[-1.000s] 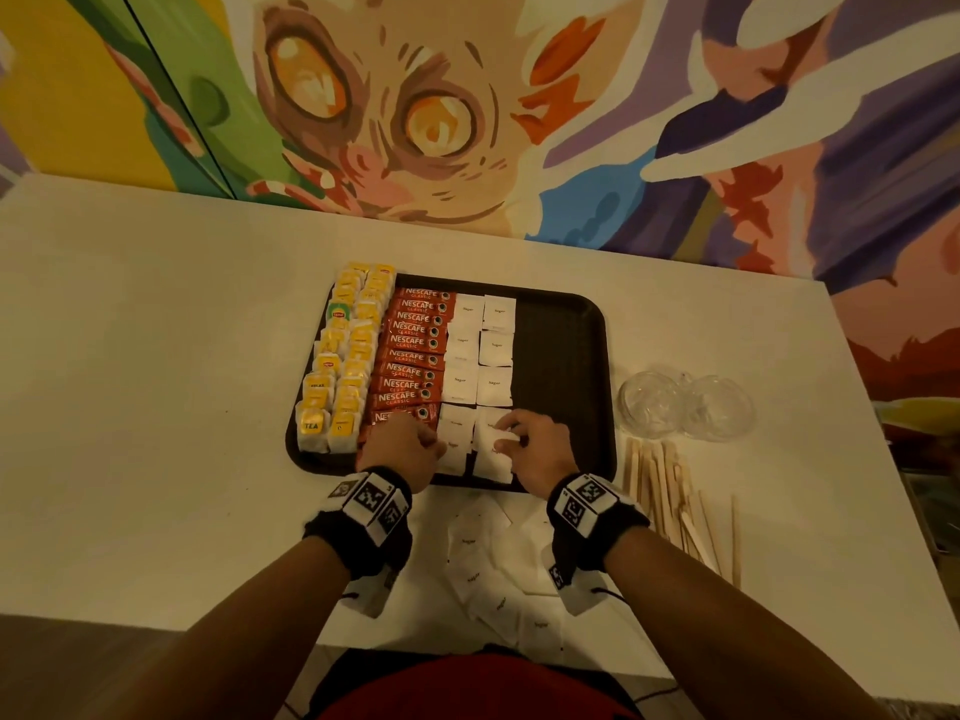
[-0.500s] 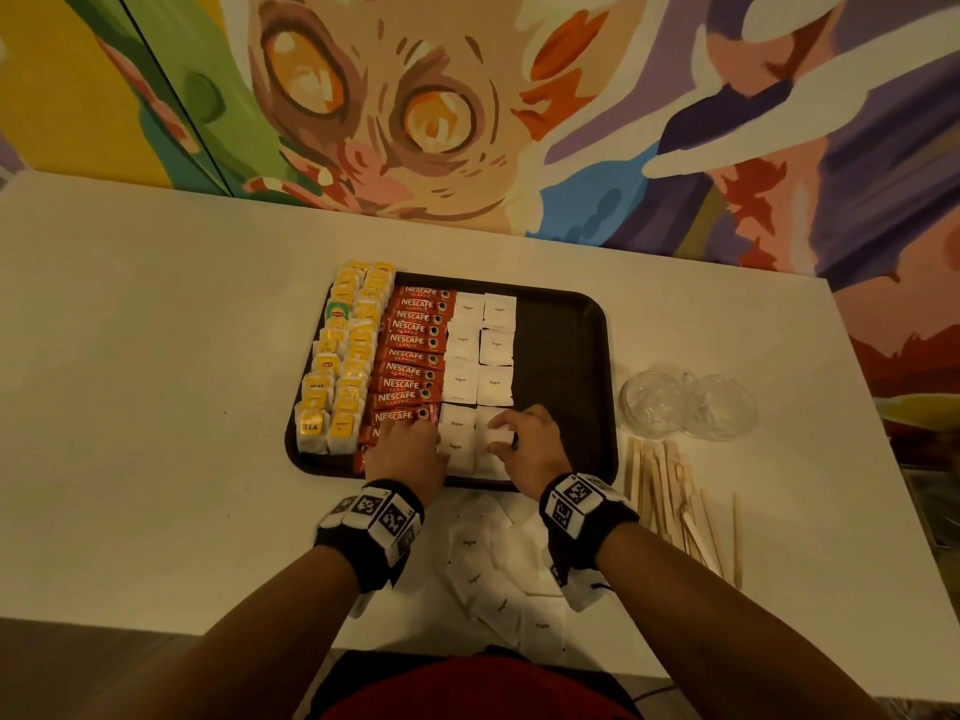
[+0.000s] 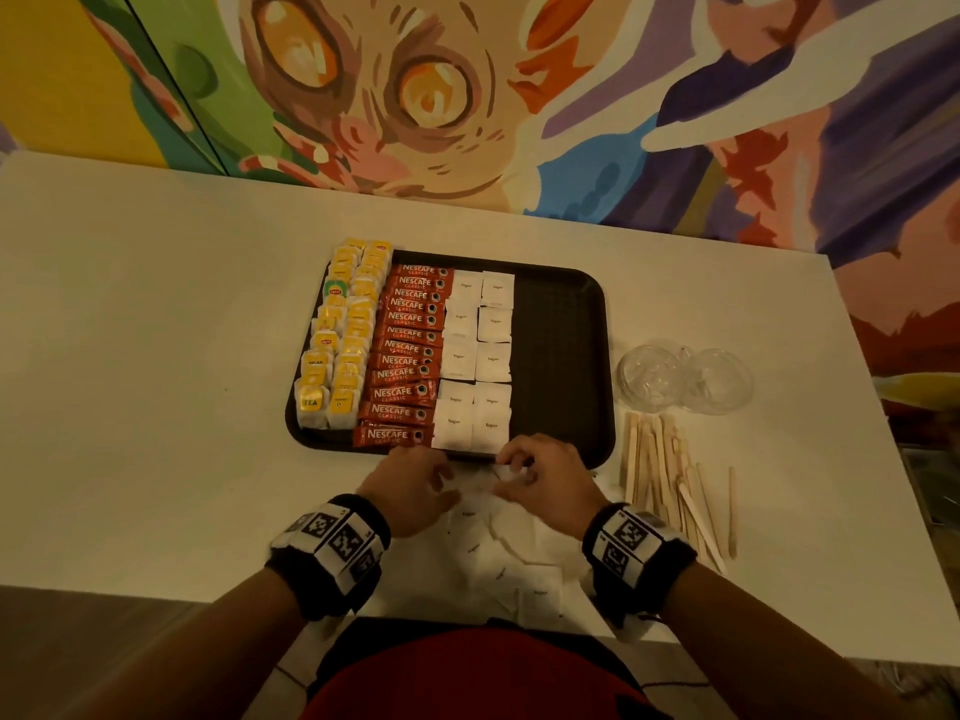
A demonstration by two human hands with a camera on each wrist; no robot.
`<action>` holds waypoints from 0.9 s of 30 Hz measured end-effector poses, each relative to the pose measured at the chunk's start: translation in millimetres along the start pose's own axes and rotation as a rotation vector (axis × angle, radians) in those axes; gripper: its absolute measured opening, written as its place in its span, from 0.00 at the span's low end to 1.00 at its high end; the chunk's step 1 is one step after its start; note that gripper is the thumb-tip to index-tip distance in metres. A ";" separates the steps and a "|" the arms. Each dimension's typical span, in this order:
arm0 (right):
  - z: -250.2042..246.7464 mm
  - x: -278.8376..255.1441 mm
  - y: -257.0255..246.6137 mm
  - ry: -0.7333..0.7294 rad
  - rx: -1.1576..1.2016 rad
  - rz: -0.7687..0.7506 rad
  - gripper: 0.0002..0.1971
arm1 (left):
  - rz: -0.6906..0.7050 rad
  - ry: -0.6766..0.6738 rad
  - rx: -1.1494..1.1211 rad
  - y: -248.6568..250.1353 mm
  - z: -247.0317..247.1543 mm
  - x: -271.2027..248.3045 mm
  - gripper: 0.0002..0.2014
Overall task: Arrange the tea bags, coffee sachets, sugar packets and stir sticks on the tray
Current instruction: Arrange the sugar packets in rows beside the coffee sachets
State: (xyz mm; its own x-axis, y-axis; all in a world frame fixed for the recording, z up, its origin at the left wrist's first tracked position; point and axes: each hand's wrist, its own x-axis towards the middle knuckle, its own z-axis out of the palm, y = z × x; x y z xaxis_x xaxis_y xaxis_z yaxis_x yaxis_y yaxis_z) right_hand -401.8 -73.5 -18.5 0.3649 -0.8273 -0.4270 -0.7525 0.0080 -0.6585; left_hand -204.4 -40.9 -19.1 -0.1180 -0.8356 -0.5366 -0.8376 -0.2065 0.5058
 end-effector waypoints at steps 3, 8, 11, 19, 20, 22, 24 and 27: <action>9.7 -21.2 1.3 -0.177 -0.138 0.035 0.26 | -0.013 -0.004 0.012 -0.4 13.2 -6.0 0.22; 26.5 -38.5 5.2 -0.327 -0.439 -0.036 0.43 | 0.010 -0.002 0.002 6.0 30.6 -0.2 0.34; 31.0 -41.1 8.9 -0.287 -0.525 -0.071 0.42 | -0.021 -0.029 0.027 9.6 37.9 1.7 0.42; 27.9 -35.4 17.9 -0.194 -0.396 -0.080 0.22 | -0.032 -0.011 -0.029 13.3 51.0 2.9 0.36; 28.8 -34.7 18.7 -0.181 -0.381 -0.078 0.20 | -0.040 0.000 -0.042 13.9 51.0 3.1 0.34; 31.0 -33.8 21.3 -0.135 -0.344 -0.080 0.15 | -0.048 0.021 -0.060 14.3 49.4 3.1 0.29; 31.5 -33.2 23.6 -0.105 -0.283 -0.059 0.13 | -0.056 0.043 -0.088 13.9 47.3 3.1 0.26; 27.5 -33.3 22.5 -0.068 -0.184 -0.019 0.13 | -0.049 0.049 -0.151 14.5 45.0 0.2 0.22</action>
State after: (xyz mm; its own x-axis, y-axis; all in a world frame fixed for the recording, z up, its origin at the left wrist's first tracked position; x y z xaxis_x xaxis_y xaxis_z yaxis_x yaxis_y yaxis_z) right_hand -415.7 -30.3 -36.1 0.4110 -0.7867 -0.4606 -0.8306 -0.1150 -0.5449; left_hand -240.5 -21.2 -42.3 -0.0498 -0.8458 -0.5311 -0.7518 -0.3184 0.5775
